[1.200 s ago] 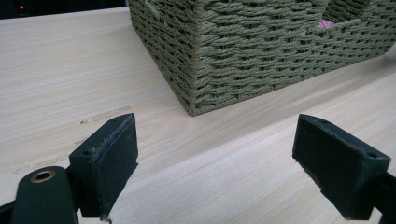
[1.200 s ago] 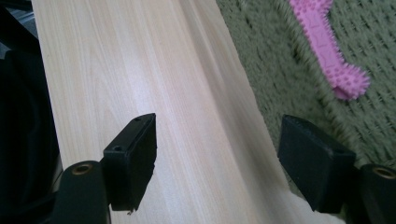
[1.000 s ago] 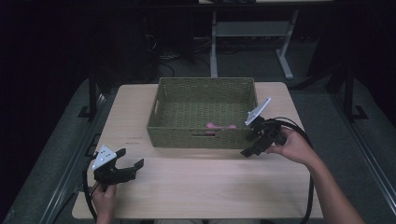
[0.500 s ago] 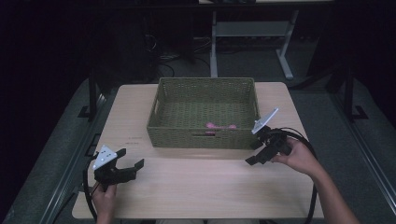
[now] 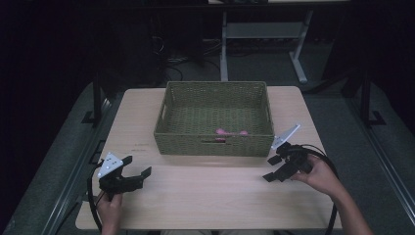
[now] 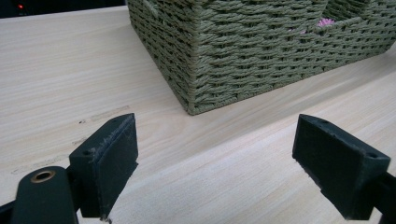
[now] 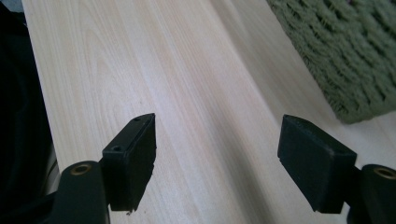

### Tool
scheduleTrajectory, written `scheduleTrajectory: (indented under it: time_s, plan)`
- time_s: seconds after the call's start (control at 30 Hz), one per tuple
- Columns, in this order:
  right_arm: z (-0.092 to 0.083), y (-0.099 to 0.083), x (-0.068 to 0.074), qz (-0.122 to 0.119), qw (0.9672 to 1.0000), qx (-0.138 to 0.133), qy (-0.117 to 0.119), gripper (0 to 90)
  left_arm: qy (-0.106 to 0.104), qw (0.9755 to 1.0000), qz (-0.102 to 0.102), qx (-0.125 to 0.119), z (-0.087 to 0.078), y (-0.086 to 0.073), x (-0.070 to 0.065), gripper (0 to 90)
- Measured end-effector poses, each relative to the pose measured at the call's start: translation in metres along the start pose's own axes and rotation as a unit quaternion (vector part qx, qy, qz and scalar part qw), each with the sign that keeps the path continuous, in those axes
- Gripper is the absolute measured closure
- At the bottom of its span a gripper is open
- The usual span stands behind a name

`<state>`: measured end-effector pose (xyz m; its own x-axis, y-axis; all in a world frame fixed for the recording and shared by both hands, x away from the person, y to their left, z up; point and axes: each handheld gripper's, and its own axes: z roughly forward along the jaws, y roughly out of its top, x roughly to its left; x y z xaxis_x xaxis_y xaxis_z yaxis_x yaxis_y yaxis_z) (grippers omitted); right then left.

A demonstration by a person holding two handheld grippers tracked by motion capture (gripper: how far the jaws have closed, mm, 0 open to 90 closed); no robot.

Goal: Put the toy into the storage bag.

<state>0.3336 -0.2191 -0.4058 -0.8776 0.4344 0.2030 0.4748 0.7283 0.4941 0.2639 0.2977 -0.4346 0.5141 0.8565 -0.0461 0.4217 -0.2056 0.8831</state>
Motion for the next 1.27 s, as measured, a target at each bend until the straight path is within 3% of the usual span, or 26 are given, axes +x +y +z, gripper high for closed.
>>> scheduleTrajectory:
  time_s: [0.43,0.97,1.07,1.17,1.27]
  plan:
    - [0.008,-0.026,0.011,0.005,1.0,-0.006,-0.003,26.5,-0.001,1.0,0.0,0.001,0.001,0.0,0.0,13.6]
    - [0.01,-0.054,0.029,0.015,0.9984,-0.049,-0.023,25.7,-0.003,1.0,0.002,0.003,0.001,0.0,0.0,13.7]
    - [0.008,-0.056,0.037,0.016,0.9971,-0.06,-0.043,24.3,-0.004,1.0,0.002,0.003,0.002,0.0,0.0,13.7]
    - [0.007,-0.059,0.05,0.01,0.9926,-0.107,-0.056,24.2,-0.003,1.0,0.001,0.003,0.002,0.0,-0.001,13.7]
    - [0.013,-0.063,0.062,0.001,0.9892,-0.129,-0.069,22.8,-0.005,1.0,0.004,0.003,0.003,0.001,-0.002,13.7]
